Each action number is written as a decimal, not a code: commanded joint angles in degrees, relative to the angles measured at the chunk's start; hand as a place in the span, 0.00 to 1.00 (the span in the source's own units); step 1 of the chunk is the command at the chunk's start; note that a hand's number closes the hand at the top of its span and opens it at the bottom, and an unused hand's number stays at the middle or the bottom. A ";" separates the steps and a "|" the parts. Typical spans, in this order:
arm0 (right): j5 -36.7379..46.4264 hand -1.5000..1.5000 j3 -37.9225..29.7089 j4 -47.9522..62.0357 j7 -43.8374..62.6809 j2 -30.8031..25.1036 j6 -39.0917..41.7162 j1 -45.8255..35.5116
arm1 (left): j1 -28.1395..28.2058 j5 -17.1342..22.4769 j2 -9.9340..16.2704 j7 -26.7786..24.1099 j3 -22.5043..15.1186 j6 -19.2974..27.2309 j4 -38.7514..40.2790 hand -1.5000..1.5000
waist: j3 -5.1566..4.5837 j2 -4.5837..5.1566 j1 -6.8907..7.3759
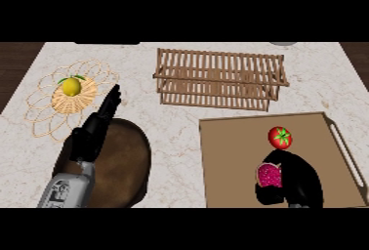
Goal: Pick the cupcake from the tray and place it in the tiered shelf
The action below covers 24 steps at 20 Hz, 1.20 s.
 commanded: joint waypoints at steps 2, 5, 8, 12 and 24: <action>5.72 1.00 19.43 4.04 8.03 6.61 -1.28 -9.00 | -1.98 -0.32 -0.19 0.14 -1.73 -1.70 0.67 0.50 | -0.06 0.50 4.27; 4.27 1.00 27.51 7.96 14.04 6.75 -3.93 -15.87 | -2.82 -1.04 -1.82 0.76 -2.90 -0.94 1.94 0.50 | 0.00 0.73 4.85; 0.95 1.00 33.48 10.95 20.65 6.81 -10.30 -20.64 | -1.98 -1.11 -3.15 0.73 -4.39 -0.79 -0.43 0.50 | 0.11 0.30 5.24; -0.76 1.00 35.03 8.76 22.50 6.84 -20.66 -27.38 | -2.95 0.06 -1.47 -0.46 -1.47 -1.27 2.38 0.50 | 0.09 0.38 4.35; 6.19 1.00 34.02 3.39 32.83 6.85 -28.12 -42.99 | -3.51 -0.25 -0.78 2.02 -1.12 -1.32 2.11 0.50 | -0.09 -1.02 2.37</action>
